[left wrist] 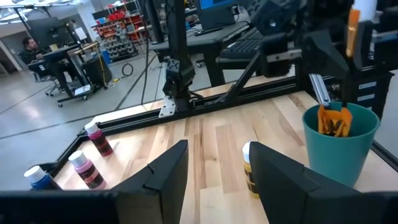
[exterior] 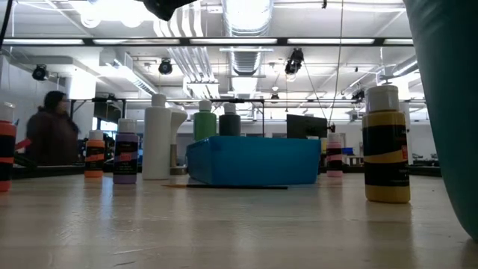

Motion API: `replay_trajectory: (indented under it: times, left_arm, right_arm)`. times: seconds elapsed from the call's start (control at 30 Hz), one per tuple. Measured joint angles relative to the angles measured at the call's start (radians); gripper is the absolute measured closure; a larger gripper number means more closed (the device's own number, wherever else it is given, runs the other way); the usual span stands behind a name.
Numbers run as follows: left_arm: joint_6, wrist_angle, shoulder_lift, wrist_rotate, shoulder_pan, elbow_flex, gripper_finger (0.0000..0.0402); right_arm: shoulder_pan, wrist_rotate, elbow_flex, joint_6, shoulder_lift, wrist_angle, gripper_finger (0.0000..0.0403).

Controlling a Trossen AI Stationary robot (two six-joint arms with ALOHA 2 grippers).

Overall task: Pick & Place Paint Supplies
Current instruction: Put the gold paint brush into the green cup

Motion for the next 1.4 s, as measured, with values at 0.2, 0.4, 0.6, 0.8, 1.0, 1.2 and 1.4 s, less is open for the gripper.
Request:
replay_trajectory:
  times: [0.2, 0.4, 0.6, 0.8, 1.0, 1.2, 1.4]
  left_arm:
    - [-0.014, 0.000, 0.000, 0.000, 0.019, 0.000, 0.0225]
    - [-0.033, 0.000, 0.000, 0.000, 0.043, -0.001, 0.0225]
    - [-0.041, -0.001, 0.000, 0.000, 0.049, -0.002, 0.0225]
    - [-0.043, -0.002, 0.000, 0.001, 0.048, -0.004, 0.0225]
    - [-0.056, -0.003, 0.000, 0.005, 0.048, -0.004, 0.0225]
    - [-0.057, -0.005, 0.000, 0.008, 0.048, -0.004, 0.0225]
    - [-0.057, -0.007, 0.000, 0.008, 0.048, -0.004, 0.0225]
  right_arm:
    - [0.004, -0.007, -0.002, 0.082, 0.044, -0.010, 0.0389]
    - [0.011, -0.009, -0.032, 0.127, 0.058, -0.011, 0.0389]
    - [0.010, -0.043, -0.062, 0.180, 0.058, -0.009, 0.0389]
    - [0.005, -0.064, -0.064, 0.183, 0.058, -0.008, 0.0389]
    - [-0.019, -0.110, -0.071, 0.215, 0.058, -0.020, 0.0389]
    - [-0.031, -0.141, -0.072, 0.267, 0.056, -0.055, 0.0380]
    - [-0.029, -0.144, -0.062, 0.255, 0.047, -0.058, 0.0332]
